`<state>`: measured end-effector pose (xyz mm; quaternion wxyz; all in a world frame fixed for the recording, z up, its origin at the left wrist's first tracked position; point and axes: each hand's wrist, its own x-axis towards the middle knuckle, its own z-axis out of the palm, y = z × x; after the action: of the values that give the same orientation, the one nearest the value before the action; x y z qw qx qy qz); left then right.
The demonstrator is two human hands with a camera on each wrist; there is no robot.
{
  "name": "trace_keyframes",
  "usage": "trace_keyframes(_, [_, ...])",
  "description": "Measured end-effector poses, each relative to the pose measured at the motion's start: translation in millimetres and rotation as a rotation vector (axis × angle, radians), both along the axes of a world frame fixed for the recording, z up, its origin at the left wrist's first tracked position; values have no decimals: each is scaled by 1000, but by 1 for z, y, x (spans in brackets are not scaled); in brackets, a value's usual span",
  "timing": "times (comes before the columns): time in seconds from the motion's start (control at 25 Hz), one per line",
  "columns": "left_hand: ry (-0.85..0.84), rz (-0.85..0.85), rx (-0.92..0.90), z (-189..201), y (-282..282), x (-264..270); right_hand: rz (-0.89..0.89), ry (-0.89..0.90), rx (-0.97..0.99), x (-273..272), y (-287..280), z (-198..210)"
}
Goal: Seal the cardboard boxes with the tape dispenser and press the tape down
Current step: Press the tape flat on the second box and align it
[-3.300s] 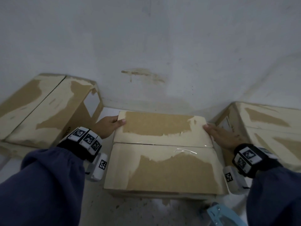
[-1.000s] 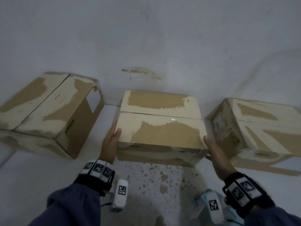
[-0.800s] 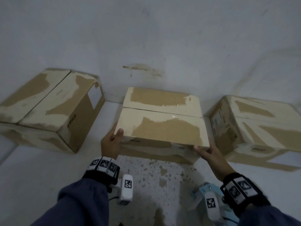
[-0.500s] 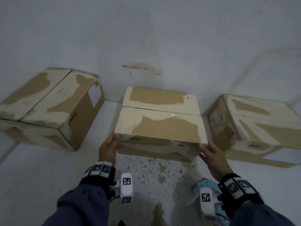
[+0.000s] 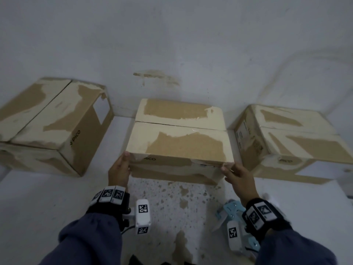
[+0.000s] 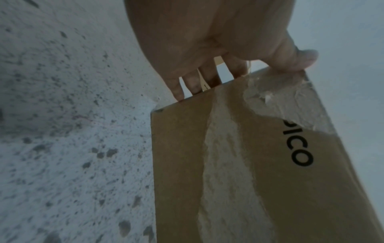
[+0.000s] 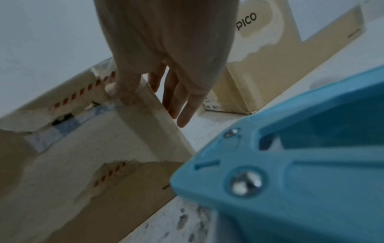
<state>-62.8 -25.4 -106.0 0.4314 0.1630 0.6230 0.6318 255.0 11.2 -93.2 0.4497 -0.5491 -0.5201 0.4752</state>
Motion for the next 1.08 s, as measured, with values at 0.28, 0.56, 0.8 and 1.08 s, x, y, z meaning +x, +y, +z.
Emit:
trace_keyframes(0.28, [-21, 0, 33, -11, 2, -5, -50, 8, -55, 0, 3, -2])
trace_keyframes(0.56, [-104, 10, 36, -14, 3, -5, -45, 200, -226, 17, -2, -7])
trace_keyframes(0.8, [26, 101, 9, -14, 8, -8, -144, 220, -214, 14, -3, -7])
trace_keyframes(1.08, [135, 173, 17, -16, 15, -11, -336, 37, 11, 1, -1, -1])
